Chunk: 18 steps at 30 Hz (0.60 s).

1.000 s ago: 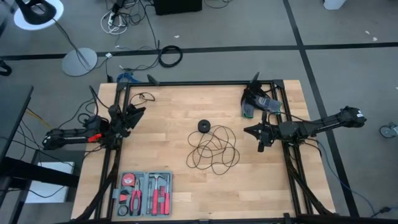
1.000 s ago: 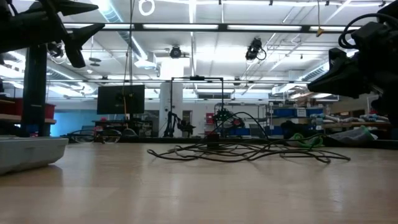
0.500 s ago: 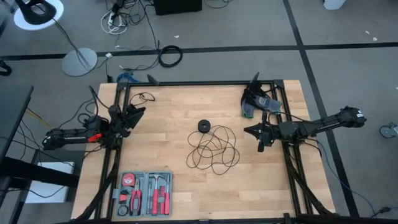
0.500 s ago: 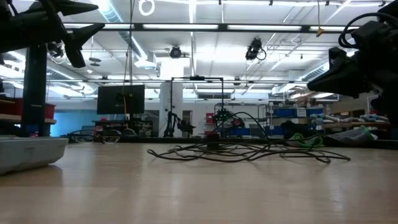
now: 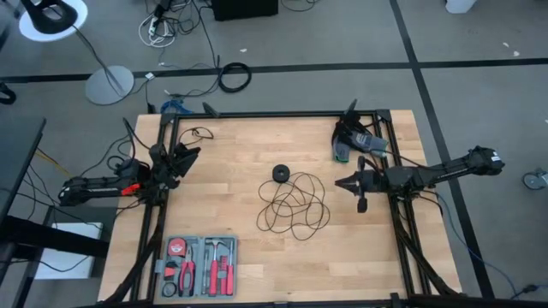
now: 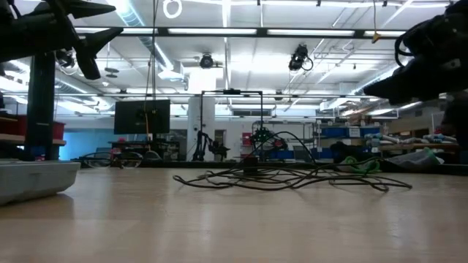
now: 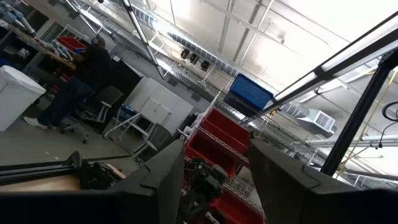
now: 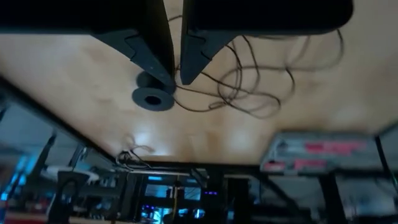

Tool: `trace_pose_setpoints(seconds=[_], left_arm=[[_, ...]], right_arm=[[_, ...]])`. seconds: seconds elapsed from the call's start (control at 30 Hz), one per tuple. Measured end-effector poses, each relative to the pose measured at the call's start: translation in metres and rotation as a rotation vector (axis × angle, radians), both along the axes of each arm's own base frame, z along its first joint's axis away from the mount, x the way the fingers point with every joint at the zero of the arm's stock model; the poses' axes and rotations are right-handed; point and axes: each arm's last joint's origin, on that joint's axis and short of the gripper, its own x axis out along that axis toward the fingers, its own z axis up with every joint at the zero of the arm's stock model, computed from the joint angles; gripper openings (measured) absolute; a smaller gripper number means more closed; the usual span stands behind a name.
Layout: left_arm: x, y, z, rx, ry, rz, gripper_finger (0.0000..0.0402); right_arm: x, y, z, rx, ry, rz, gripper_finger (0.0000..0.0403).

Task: Coil cords
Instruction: Coil the black wire onto the black spool

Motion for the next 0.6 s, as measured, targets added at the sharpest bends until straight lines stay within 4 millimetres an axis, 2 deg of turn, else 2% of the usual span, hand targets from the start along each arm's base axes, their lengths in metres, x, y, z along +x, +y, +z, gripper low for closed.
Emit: trace_pose_setpoints(seconds=[0.37, 0.6], left_arm=[[0.0, 0.0, 0.0, 0.0, 0.0, 0.0, 0.0184], [0.0, 0.0, 0.0, 0.0, 0.0, 0.0, 0.0184]], right_arm=[[0.001, 0.0, 0.01, 0.248, -0.135, -0.02, 0.0028], [0.001, 0.0, 0.015, 0.274, -0.188, -0.016, 0.0028]])
